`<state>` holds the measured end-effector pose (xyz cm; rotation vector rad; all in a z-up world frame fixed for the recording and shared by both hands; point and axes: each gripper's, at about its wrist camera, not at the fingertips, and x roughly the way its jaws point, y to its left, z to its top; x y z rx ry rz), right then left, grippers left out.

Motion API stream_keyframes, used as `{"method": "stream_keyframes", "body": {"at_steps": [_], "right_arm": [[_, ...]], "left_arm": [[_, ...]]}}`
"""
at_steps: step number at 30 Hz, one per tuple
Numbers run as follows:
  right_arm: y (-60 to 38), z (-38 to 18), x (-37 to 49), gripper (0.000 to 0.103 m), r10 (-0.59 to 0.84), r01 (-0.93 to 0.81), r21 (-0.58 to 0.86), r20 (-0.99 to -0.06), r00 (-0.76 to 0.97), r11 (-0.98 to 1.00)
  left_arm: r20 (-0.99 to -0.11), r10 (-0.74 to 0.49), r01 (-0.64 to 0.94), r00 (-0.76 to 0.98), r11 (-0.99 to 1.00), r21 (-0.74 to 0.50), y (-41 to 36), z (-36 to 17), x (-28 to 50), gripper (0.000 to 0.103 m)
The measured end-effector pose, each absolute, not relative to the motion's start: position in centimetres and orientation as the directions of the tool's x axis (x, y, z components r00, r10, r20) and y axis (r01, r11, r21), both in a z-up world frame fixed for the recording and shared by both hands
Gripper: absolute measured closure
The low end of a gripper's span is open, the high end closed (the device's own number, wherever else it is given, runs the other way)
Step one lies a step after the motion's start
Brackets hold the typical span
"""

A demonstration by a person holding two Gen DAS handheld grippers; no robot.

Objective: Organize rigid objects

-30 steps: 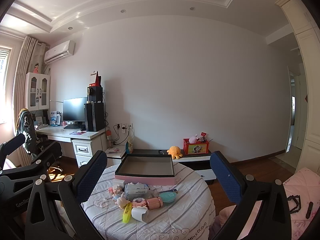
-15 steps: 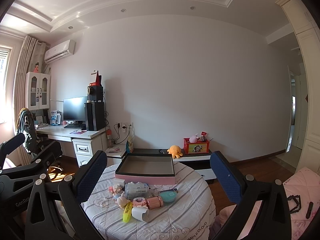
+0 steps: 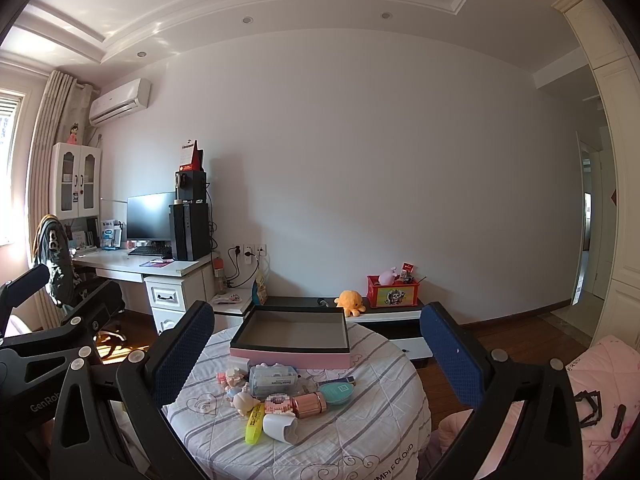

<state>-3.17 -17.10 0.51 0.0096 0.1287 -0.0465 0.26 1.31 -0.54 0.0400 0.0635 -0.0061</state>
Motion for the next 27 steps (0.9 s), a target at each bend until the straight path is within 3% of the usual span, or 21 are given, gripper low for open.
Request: {"method": "stream_keyframes", "body": {"at_steps": [17,27], "right_arm": [[-17.6,-0.3,-1.3,0.000,-0.038,0.041,0.018,-0.169,0.985,0.999],[-18.2,-4.4,3.6,0.000,-0.011,0.018,0.023,-0.279,0.960,1.000]], "left_arm": [[-0.101,-0.013,0.017,0.995,0.999,0.044,1.4,-1.9,2.0,0.000],[-0.249,-0.026,0.040,0.968,0.998,0.051,0.8,-6.4,7.8,0.000]]}}
